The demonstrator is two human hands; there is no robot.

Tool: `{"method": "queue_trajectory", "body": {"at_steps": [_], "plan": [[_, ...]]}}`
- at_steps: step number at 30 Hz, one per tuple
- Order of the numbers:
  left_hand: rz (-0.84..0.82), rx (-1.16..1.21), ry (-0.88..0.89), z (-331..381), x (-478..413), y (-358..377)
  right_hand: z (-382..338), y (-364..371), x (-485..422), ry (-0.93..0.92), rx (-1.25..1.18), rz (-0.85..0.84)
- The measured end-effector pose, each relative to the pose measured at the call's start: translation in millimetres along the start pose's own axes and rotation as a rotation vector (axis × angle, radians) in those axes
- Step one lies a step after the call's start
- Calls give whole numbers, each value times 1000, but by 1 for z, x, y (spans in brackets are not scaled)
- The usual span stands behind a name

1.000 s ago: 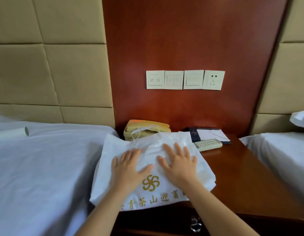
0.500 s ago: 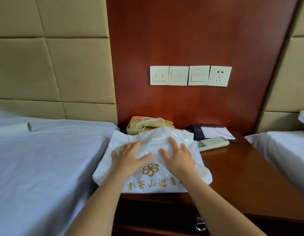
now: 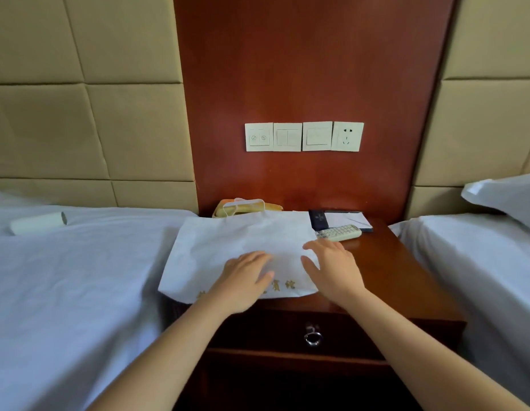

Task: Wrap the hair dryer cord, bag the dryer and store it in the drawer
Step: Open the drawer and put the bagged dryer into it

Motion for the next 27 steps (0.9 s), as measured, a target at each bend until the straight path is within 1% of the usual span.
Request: {"method": "queue_trajectory", "body": {"at_steps": [2, 5, 7, 10, 12, 14, 15, 17, 19, 21, 25, 27], "plan": [[-4, 66, 62, 24, 19, 4, 8, -16, 25, -3, -65, 43], [18, 171, 81, 42, 48, 21, 29, -17, 65, 91, -170, -32], [22, 229, 38, 39, 62, 42, 48, -2, 87, 167, -231, -100], [-34, 269, -67, 28, 74, 83, 77, 37, 110, 293, -345, -208], [-51, 199, -114, 23, 77, 99, 88, 67, 117, 382, -426, -276], [-6, 17, -95, 23, 76, 103, 93, 94, 118, 459, -501, -306], [23, -70, -71, 26, 75, 103, 93, 105, 117, 500, -546, -305], [64, -161, -37, 32, 73, 102, 90, 123, 115, 592, -674, -275], [87, -186, -29, 34, 71, 101, 84, 133, 113, 666, -816, -234], [100, -207, -26, 34, 69, 101, 79, 139, 110, 701, -885, -218], [93, -215, -30, 29, 72, 100, 71, 145, 114, 762, -1082, -259], [83, -219, -53, 24, 75, 98, 69, 144, 117, 756, -1107, -281]]}}
Point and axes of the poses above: each hand's wrist, its own x-axis away from the middle knuckle, its own y-axis out of the palm, z = x × y, the point moved 9 cm from there along -x, towards the middle knuckle, and after that the axes turned 1 degree about -z, right-handed, at the moved point
